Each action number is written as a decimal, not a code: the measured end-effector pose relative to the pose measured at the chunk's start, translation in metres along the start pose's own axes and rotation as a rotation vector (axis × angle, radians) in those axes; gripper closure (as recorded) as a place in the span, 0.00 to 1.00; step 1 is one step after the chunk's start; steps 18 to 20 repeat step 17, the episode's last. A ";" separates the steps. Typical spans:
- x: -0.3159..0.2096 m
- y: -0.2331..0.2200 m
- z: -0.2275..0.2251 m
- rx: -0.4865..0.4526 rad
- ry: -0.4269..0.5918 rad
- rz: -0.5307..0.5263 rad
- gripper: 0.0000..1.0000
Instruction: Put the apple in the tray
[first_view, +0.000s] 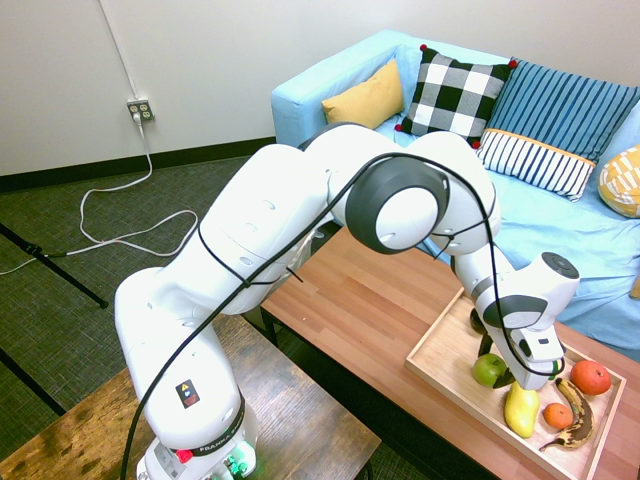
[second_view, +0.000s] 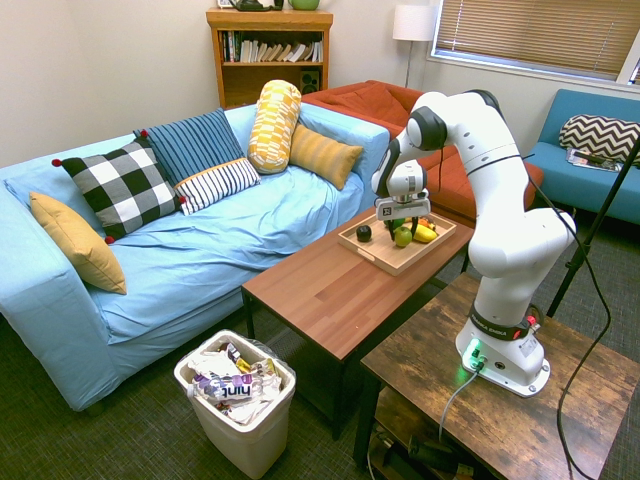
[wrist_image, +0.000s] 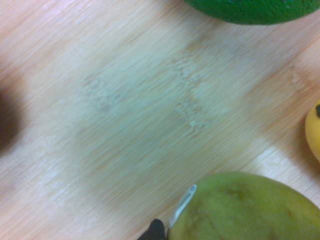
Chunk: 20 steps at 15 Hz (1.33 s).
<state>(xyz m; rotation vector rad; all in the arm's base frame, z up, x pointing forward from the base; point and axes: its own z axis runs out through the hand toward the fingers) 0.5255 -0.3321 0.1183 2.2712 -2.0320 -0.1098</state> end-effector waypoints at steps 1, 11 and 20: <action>-0.002 -0.003 0.000 0.003 -0.003 -0.009 0.00; -0.013 -0.007 0.005 0.022 -0.045 -0.050 0.00; 0.007 0.044 -0.106 0.133 -0.014 -0.045 0.00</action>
